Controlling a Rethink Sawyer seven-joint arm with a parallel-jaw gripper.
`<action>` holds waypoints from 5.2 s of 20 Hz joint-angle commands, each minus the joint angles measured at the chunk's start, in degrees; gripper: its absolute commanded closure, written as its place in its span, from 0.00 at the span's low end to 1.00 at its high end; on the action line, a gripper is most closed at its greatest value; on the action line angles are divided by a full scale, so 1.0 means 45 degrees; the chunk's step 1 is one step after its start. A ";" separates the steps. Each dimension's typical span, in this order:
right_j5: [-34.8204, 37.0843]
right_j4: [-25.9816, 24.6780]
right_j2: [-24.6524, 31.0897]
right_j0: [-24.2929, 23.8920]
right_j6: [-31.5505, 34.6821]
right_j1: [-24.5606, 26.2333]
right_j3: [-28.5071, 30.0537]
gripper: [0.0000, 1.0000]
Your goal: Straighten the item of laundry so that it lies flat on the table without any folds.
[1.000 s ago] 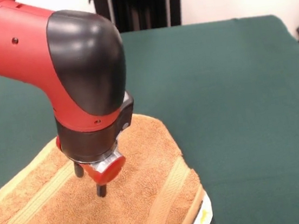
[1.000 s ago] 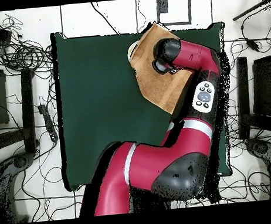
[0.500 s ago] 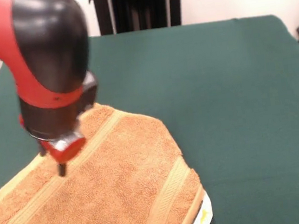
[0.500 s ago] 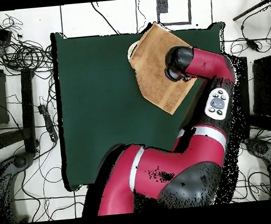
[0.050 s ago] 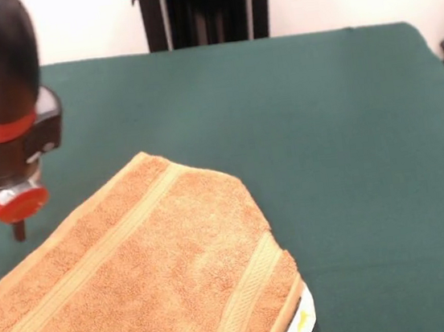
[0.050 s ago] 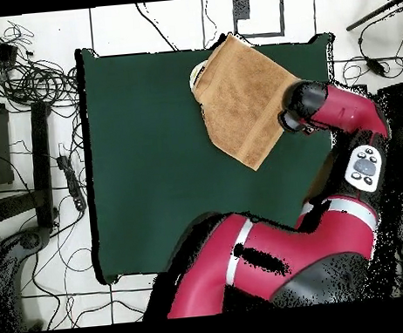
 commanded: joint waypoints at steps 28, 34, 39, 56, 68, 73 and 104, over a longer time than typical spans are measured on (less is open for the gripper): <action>-0.2842 0.0096 0.4313 0.0739 0.1394 -0.4394 0.6016 0.00; -0.3465 0.0252 0.4349 0.0907 0.1878 -0.4378 0.6348 0.00; -0.3665 0.0483 0.4185 0.1176 0.2392 -0.4398 0.6597 0.00; -0.3587 0.1594 0.3328 0.2280 0.3683 -0.4343 0.7248 0.00; -0.3676 0.2159 0.2939 0.2582 0.3791 -0.4298 0.7421 0.00; -0.3704 0.2360 0.2774 0.2759 0.3901 -0.4318 0.7515 0.00; -0.4920 0.4257 0.2086 0.4172 0.5265 -0.4292 0.8567 0.00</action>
